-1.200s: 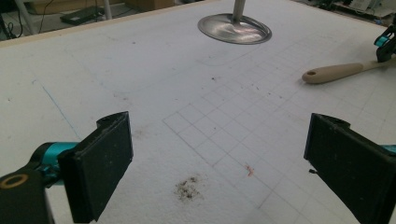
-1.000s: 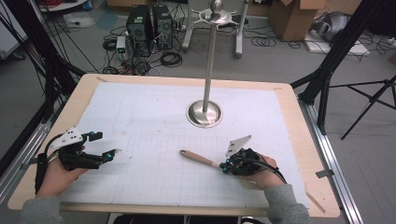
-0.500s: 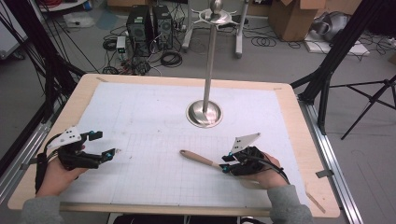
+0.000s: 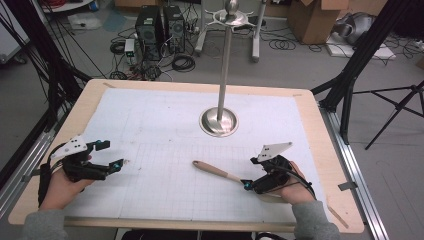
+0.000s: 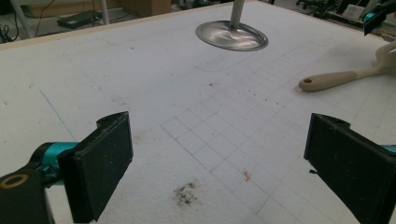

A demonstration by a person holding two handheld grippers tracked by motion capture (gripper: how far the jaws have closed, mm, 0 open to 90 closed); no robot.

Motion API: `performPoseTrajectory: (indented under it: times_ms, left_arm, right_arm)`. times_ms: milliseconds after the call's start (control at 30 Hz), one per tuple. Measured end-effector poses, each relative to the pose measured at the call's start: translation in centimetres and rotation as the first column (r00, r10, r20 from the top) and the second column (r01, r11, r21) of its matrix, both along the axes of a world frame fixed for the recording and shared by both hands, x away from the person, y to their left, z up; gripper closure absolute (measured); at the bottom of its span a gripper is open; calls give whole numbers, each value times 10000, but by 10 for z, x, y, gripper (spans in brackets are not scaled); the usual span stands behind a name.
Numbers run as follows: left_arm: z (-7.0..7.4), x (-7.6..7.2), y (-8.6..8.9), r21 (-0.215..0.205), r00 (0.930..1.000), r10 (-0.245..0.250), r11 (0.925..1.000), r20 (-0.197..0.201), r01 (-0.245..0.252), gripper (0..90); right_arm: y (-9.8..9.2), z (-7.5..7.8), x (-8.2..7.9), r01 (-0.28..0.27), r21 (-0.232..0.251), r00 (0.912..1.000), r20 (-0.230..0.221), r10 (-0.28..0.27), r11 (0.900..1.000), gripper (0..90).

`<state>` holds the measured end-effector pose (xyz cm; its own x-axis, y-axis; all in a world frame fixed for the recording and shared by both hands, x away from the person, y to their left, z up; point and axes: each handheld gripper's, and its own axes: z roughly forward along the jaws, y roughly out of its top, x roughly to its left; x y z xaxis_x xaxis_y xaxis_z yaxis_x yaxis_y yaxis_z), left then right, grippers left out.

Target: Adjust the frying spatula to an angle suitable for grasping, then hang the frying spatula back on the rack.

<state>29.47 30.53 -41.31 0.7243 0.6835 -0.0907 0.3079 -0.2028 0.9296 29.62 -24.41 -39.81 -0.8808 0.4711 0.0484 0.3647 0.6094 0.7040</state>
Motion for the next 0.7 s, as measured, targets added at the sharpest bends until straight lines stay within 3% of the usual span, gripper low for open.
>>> performPoseTrajectory:
  times_ms: [433,700]
  left_arm:
    - [0,0,-2,21,10000,-19,10000,-27,19,83]
    - [-1,1,-2,69,10000,-65,10000,-71,66,83]
  right_arm:
    - [-1,-5,-1,-123,-361,9999,-115,119,9993,142]
    - [5,-9,0,-328,-640,9982,-527,294,9974,143]
